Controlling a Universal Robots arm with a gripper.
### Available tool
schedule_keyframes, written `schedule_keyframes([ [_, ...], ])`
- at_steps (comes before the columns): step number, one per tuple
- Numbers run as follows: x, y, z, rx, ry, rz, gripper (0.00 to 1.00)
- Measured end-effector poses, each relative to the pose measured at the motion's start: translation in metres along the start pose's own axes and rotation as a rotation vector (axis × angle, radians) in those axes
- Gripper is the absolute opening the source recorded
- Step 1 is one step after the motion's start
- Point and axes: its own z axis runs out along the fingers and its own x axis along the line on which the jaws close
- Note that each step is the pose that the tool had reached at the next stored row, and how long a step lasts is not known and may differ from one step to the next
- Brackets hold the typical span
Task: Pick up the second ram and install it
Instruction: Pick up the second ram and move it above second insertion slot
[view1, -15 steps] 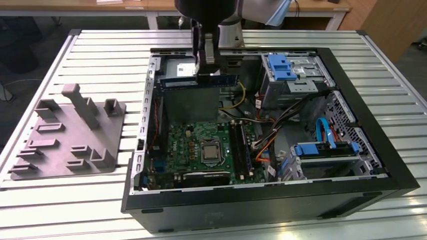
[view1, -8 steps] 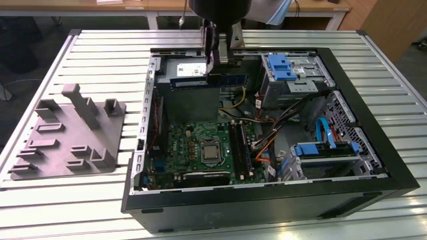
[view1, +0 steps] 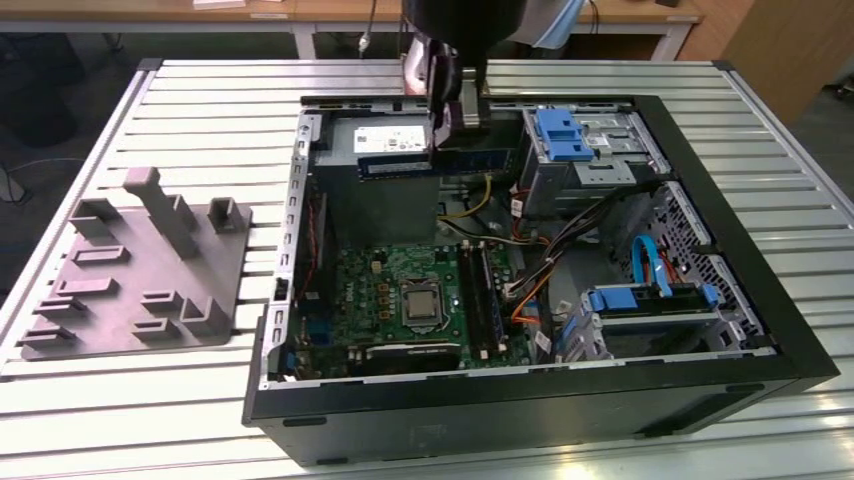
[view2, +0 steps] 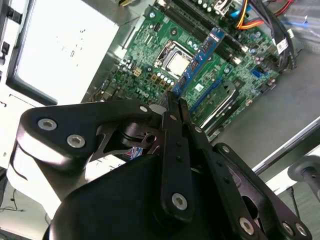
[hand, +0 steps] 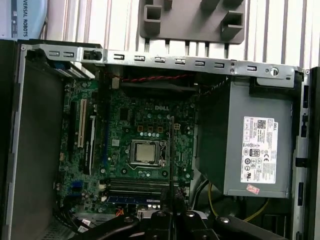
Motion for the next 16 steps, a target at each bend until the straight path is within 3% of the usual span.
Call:
schedule_keyframes([
  [16,0.0017,-0.0302,0.0025,-0.0002,0.0001,0.000,0.13],
])
